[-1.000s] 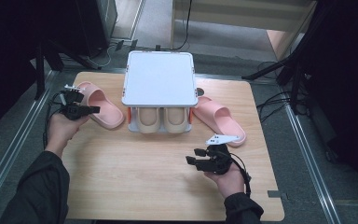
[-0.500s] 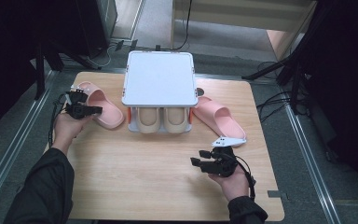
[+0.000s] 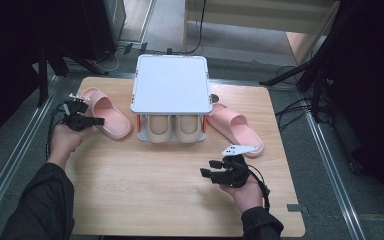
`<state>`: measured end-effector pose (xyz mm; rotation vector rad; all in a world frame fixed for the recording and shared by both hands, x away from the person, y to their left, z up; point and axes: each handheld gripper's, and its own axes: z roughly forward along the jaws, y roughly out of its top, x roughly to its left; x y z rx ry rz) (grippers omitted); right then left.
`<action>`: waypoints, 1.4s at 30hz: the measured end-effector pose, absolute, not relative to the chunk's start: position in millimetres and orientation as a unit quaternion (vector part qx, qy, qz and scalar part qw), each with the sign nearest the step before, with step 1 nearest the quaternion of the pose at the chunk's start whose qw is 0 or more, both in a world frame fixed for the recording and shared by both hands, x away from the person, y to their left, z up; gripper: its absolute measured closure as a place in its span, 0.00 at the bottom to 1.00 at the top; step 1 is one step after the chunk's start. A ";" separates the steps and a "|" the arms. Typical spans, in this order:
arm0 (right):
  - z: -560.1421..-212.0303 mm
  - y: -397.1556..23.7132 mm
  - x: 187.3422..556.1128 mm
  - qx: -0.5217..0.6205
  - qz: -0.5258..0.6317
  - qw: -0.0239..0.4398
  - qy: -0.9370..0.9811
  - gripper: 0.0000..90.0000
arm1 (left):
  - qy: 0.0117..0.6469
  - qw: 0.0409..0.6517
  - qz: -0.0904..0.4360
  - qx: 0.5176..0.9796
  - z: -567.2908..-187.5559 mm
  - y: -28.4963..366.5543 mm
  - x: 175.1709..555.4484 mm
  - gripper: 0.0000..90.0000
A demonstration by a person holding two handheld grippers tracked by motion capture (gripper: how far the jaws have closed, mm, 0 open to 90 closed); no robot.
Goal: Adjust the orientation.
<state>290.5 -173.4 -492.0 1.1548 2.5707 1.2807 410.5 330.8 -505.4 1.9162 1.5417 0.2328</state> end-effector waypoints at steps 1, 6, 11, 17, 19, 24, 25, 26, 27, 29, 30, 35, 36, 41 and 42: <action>-492.0 -172.3 290.8 0.373 0.413 0.021 0.831 0.55 | 0.591 0.327 0.090 0.732 -505.2 332.1 409.3 0.97; -492.0 -166.9 293.7 0.364 0.414 0.017 0.834 0.55 | 0.597 0.327 0.090 0.727 -505.7 339.8 403.3 0.97; -492.0 -162.2 295.7 0.358 0.413 0.013 0.837 0.55 | 0.604 0.320 0.098 0.723 -504.8 350.0 396.3 0.97; -492.2 -157.0 298.2 0.349 0.413 0.010 0.841 0.55 | 0.615 0.324 0.098 0.712 -504.6 360.5 389.9 0.96; -492.2 -155.6 298.7 0.349 0.413 0.008 0.841 0.55 | 0.618 0.328 0.096 0.708 -503.8 361.3 388.6 0.96; -492.8 -152.3 299.7 0.344 0.411 0.006 0.844 0.55 | 0.619 0.347 0.107 0.696 -492.6 363.8 384.6 0.79; -492.9 -152.2 299.6 0.344 0.411 0.006 0.845 0.55 | 0.621 0.348 0.111 0.694 -491.1 363.7 384.3 0.73; -493.0 -152.4 299.7 0.343 0.410 0.007 0.845 0.55 | 0.622 0.348 0.116 0.692 -490.0 363.9 384.1 0.69; -492.9 -152.6 299.4 0.345 0.409 0.006 0.845 0.55 | 0.621 0.345 0.122 0.693 -489.3 364.8 384.5 0.66; -493.0 -153.8 298.8 0.347 0.409 0.007 0.844 0.55 | 0.624 0.342 0.125 0.691 -490.1 366.8 386.5 0.58; -493.3 -154.4 298.5 0.348 0.410 0.007 0.843 0.55 | 0.627 0.343 0.125 0.688 -491.2 367.9 388.1 0.57; -494.1 -162.3 293.8 0.360 0.409 0.012 0.839 0.55 | 0.638 0.341 0.128 0.678 -495.3 372.9 400.3 0.53; -494.0 -164.1 293.1 0.362 0.408 0.013 0.838 0.55 | 0.642 0.344 0.126 0.673 -496.8 373.9 402.9 0.52; -494.3 -175.6 287.8 0.380 0.407 0.021 0.830 0.54 | 0.655 0.333 0.119 0.668 -504.7 376.5 416.2 0.51; -494.4 -178.3 286.2 0.384 0.407 0.023 0.829 0.54 | 0.656 0.333 0.120 0.667 -505.8 376.8 417.6 0.51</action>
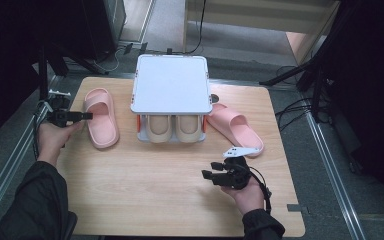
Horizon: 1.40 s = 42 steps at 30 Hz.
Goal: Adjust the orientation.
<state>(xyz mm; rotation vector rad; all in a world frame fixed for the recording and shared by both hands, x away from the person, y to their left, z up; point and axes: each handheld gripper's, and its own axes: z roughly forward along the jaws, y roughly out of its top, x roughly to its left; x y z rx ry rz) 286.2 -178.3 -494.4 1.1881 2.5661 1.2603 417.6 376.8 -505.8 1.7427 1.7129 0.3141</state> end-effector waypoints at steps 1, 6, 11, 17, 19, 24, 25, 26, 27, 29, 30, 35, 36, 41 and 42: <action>-494.4 -179.7 285.2 0.387 0.408 0.023 0.827 0.54 | 0.659 0.335 0.120 0.663 -507.7 376.6 420.2 0.51; -494.5 -188.9 280.2 0.400 0.406 0.029 0.821 0.54 | 0.662 0.323 0.121 0.665 -513.7 372.3 429.0 0.52; -493.9 -193.9 278.8 0.407 0.409 0.033 0.816 0.54 | 0.659 0.318 0.132 0.669 -512.9 371.7 430.6 0.62; -494.3 -193.8 279.7 0.407 0.408 0.032 0.816 0.54 | 0.666 0.307 0.148 0.664 -506.9 377.3 426.8 0.88; -494.7 -192.6 280.1 0.405 0.406 0.033 0.819 0.54 | 0.667 0.322 0.139 0.657 -505.0 380.4 425.3 0.91; -494.1 -190.6 282.5 0.402 0.409 0.031 0.819 0.53 | 0.661 0.337 0.137 0.656 -495.0 380.8 420.3 0.93; -493.9 -190.1 283.1 0.401 0.409 0.031 0.819 0.53 | 0.659 0.341 0.136 0.656 -491.0 380.9 418.0 0.93; -493.7 -188.8 284.0 0.401 0.409 0.030 0.819 0.53 | 0.657 0.342 0.137 0.657 -489.0 380.5 416.4 0.93; -493.5 -187.9 284.6 0.400 0.409 0.029 0.820 0.53 | 0.654 0.342 0.139 0.661 -485.6 379.6 413.4 0.93; -493.1 -184.9 286.2 0.396 0.410 0.027 0.821 0.53 | 0.650 0.340 0.140 0.665 -480.7 378.6 407.7 0.93; -493.0 -182.8 287.6 0.392 0.410 0.026 0.823 0.53 | 0.649 0.340 0.141 0.666 -478.6 378.4 404.7 0.93; -491.5 -174.0 293.1 0.378 0.412 0.020 0.829 0.53 | 0.638 0.338 0.136 0.678 -469.4 375.3 387.4 0.93; -490.9 -172.0 294.5 0.374 0.414 0.019 0.830 0.53 | 0.637 0.339 0.137 0.679 -468.6 374.6 384.7 0.93; -489.4 -164.7 300.3 0.362 0.417 0.014 0.834 0.53 | 0.632 0.341 0.127 0.684 -465.0 370.3 367.9 0.93; -489.0 -163.2 301.5 0.361 0.418 0.013 0.834 0.53 | 0.630 0.341 0.127 0.686 -464.4 369.5 365.2 0.93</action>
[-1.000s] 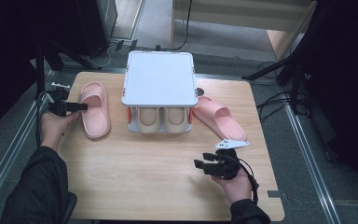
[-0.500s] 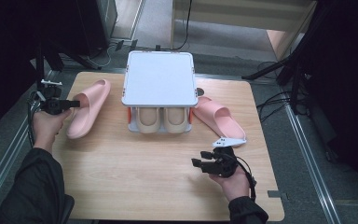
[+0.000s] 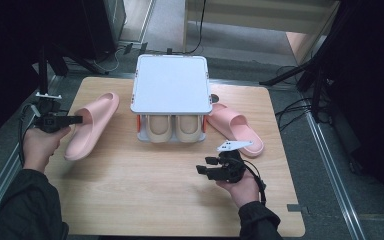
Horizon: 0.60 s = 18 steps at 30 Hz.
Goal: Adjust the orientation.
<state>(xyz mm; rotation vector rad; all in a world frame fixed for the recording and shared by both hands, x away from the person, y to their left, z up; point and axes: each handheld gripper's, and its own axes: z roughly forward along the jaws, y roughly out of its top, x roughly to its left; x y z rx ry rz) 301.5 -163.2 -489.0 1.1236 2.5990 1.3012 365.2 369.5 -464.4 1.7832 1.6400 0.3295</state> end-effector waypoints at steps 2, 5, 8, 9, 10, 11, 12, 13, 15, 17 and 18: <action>-488.6 -160.2 304.3 0.356 0.420 0.011 0.835 0.53 | 0.627 0.343 0.124 0.688 -462.4 367.7 357.1 0.93; -487.8 -155.4 307.9 0.350 0.420 0.006 0.837 0.52 | 0.624 0.347 0.123 0.690 -459.2 364.9 343.9 0.93; -487.1 -150.4 311.4 0.343 0.420 0.003 0.840 0.52 | 0.619 0.346 0.123 0.694 -457.6 360.9 332.1 0.93; -486.8 -148.7 312.2 0.343 0.420 0.002 0.841 0.52 | 0.617 0.346 0.122 0.696 -457.0 359.2 327.7 0.93; -486.2 -147.2 313.0 0.341 0.419 -0.001 0.841 0.52 | 0.614 0.345 0.121 0.700 -456.3 358.1 324.3 0.93; -486.0 -146.0 313.8 0.339 0.420 -0.001 0.842 0.52 | 0.612 0.346 0.120 0.701 -455.8 355.3 318.6 0.93; -485.7 -144.3 315.1 0.336 0.421 0.000 0.843 0.52 | 0.608 0.347 0.118 0.704 -455.4 353.1 313.5 0.93; -485.2 -143.0 315.8 0.335 0.421 -0.002 0.843 0.52 | 0.604 0.347 0.117 0.708 -455.1 350.7 308.4 0.93; -484.4 -140.7 317.9 0.333 0.422 -0.003 0.843 0.52 | 0.594 0.342 0.115 0.719 -454.5 344.3 297.8 0.93; -483.8 -138.7 320.0 0.333 0.424 -0.005 0.843 0.52 | 0.586 0.343 0.117 0.725 -453.8 338.7 290.0 0.93; -483.7 -137.7 320.9 0.332 0.424 -0.006 0.843 0.52 | 0.582 0.345 0.116 0.727 -453.4 335.9 286.0 0.93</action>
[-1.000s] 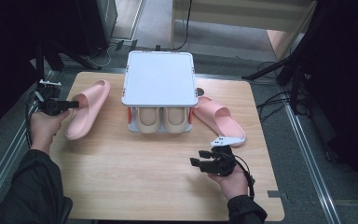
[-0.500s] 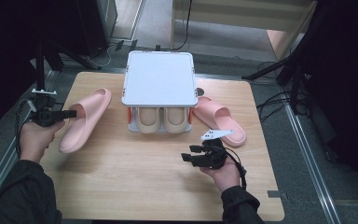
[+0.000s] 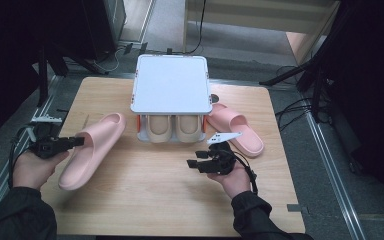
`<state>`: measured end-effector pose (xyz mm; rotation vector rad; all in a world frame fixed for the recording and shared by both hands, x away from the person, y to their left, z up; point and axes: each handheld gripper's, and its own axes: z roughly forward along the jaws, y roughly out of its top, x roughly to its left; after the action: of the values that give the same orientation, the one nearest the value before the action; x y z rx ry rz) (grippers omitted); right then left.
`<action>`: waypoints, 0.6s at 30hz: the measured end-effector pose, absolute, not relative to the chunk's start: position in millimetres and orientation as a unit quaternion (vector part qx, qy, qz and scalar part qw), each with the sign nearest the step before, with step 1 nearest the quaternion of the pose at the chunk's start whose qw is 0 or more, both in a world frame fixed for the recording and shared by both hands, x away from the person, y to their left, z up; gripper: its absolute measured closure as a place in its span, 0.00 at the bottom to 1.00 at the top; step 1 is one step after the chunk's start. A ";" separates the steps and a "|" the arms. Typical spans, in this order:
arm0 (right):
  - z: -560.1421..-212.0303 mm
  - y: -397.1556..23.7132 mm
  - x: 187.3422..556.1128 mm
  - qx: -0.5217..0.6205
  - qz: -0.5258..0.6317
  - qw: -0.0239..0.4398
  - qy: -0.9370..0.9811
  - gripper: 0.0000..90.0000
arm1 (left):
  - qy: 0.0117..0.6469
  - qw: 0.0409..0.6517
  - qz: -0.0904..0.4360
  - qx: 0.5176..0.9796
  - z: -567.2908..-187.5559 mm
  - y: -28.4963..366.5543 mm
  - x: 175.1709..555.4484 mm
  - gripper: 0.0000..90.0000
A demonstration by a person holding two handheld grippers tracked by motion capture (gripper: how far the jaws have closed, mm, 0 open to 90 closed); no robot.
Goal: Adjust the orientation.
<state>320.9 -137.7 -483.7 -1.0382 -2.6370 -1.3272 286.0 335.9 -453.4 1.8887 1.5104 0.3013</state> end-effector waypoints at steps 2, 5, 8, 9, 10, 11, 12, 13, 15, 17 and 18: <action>-483.6 -135.8 322.7 -0.329 -0.424 0.006 -0.844 0.52 | 0.574 0.351 0.115 0.730 -452.3 330.8 278.7 0.93; -482.9 -133.0 324.1 -0.326 -0.423 0.008 -0.845 0.52 | 0.562 0.359 0.115 0.736 -451.3 322.0 270.1 0.93; -482.7 -130.7 325.0 -0.324 -0.423 0.009 -0.846 0.52 | 0.549 0.359 0.110 0.747 -453.0 310.2 264.4 0.93; -482.9 -130.1 325.4 -0.323 -0.423 0.010 -0.846 0.52 | 0.545 0.358 0.109 0.750 -454.0 305.8 263.1 0.93; -482.8 -129.6 325.4 -0.325 -0.423 0.010 -0.846 0.52 | 0.541 0.358 0.108 0.753 -455.0 302.4 262.4 0.93; -482.8 -129.4 325.5 -0.325 -0.422 0.010 -0.846 0.52 | 0.535 0.359 0.103 0.758 -456.5 297.1 261.9 0.92; -482.9 -129.2 325.7 -0.324 -0.422 0.010 -0.846 0.52 | 0.529 0.358 0.100 0.763 -457.6 292.7 261.6 0.92; -482.8 -129.2 325.5 -0.325 -0.422 0.010 -0.846 0.52 | 0.524 0.361 0.095 0.765 -459.6 286.5 261.6 0.92; -482.8 -129.5 325.3 -0.325 -0.422 0.009 -0.846 0.52 | 0.512 0.363 0.083 0.774 -462.8 277.5 262.3 0.92; -482.4 -130.2 325.1 -0.325 -0.423 0.007 -0.846 0.52 | 0.494 0.357 0.078 0.789 -465.5 263.6 263.7 0.92; -482.2 -130.5 324.7 -0.326 -0.423 0.006 -0.846 0.52 | 0.484 0.355 0.075 0.796 -466.1 257.7 264.4 0.92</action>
<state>324.7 -130.5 -482.2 -1.0192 -2.6465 -1.3230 264.4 257.7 -466.1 2.0585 1.2511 0.1937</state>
